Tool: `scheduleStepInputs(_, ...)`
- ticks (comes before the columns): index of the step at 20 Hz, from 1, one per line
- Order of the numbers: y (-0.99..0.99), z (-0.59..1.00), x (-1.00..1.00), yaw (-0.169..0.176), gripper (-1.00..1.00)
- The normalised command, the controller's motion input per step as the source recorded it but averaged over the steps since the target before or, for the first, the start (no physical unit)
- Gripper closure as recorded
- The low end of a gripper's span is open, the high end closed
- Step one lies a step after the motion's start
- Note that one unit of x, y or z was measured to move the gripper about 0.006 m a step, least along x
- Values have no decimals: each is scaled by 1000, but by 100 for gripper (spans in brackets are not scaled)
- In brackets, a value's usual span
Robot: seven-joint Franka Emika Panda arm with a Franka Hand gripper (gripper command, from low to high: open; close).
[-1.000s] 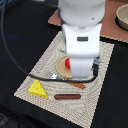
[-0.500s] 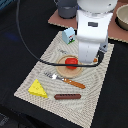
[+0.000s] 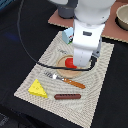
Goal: Interact with the objects in diverse but meaningful ways.
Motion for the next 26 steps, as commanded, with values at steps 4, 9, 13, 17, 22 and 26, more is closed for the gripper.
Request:
scheduleStepInputs(4,139,-283,-414,0,-100)
scheduleStepInputs(9,184,-299,-475,0,-100)
scheduleStepInputs(13,173,-341,-469,0,-100)
scheduleStepInputs(17,149,-324,-452,0,-100)
scheduleStepInputs(22,83,-313,-382,0,-100)
scheduleStepInputs(26,83,-274,-331,0,-100)
